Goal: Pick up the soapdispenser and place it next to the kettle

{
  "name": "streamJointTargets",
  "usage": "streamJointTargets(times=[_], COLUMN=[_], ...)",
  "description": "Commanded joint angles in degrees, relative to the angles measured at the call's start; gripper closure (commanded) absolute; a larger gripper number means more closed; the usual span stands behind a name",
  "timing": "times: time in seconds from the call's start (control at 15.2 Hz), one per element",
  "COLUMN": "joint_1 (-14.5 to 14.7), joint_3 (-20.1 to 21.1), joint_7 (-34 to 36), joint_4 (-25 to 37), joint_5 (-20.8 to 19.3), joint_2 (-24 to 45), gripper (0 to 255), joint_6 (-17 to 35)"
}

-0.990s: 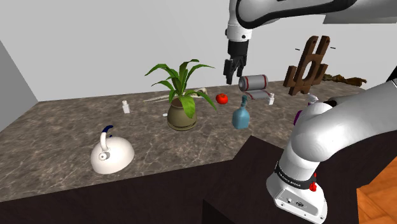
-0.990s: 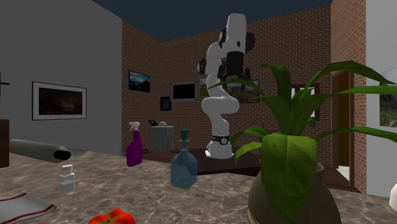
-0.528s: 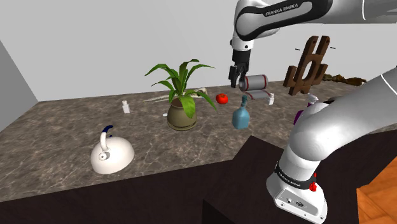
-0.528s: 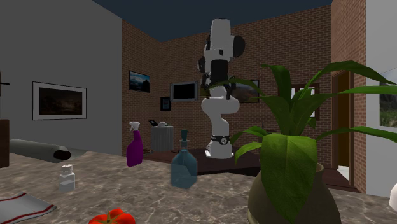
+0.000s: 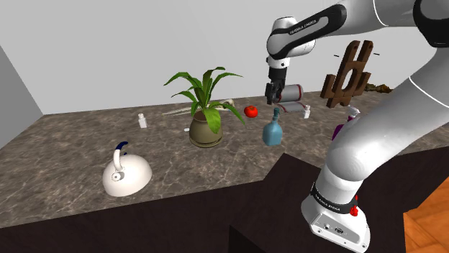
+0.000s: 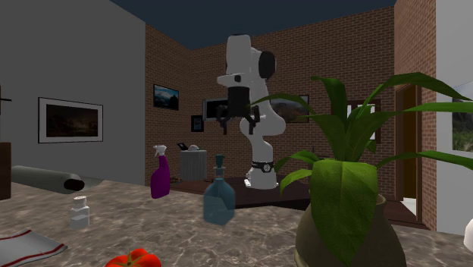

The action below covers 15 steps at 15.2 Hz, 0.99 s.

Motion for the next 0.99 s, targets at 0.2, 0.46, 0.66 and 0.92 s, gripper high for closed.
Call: streamJointTargets(times=[0.2, 0.46, 0.66, 0.92], joint_1=[-0.3, -0.4, -0.4, -0.3], joint_3=[-6.0, -7.9, -8.2, -8.5], joint_7=[-7.1, -10.0, -10.5, -11.0], joint_4=[2.9, 3.3, 1.9, 0.9], joint_5=[2.6, 4.4, 4.9, 5.6], joint_2=[9.7, 13.8, 15.1, 16.4], gripper=[0, 0, 0, 0], joint_6=[5.8, 8.9, 11.4, 13.6])
